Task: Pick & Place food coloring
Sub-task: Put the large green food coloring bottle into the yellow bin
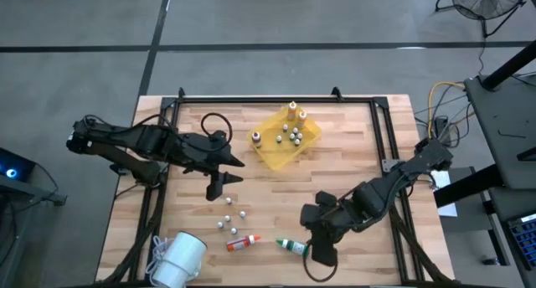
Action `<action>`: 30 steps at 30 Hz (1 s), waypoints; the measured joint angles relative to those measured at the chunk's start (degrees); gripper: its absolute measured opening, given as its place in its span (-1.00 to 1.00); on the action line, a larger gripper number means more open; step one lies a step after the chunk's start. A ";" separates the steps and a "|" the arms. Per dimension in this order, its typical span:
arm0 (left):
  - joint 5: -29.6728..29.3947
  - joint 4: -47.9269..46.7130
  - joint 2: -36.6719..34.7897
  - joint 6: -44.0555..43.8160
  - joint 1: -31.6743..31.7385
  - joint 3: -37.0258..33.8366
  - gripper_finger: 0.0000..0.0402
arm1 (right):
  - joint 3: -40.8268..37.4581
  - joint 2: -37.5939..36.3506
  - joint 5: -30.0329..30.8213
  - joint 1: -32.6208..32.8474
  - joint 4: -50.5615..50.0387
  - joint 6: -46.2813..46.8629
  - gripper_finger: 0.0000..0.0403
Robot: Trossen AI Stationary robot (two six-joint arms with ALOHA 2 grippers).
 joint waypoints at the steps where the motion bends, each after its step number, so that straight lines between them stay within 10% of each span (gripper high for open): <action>1: 0.00 0.00 0.00 0.02 0.00 0.00 -0.11 | 0.08 0.09 -0.31 0.00 0.46 0.23 0.10; 30: -0.02 -0.02 -0.07 0.32 0.02 -0.04 -0.11 | 1.57 13.12 -10.12 -1.03 -0.30 -3.52 0.26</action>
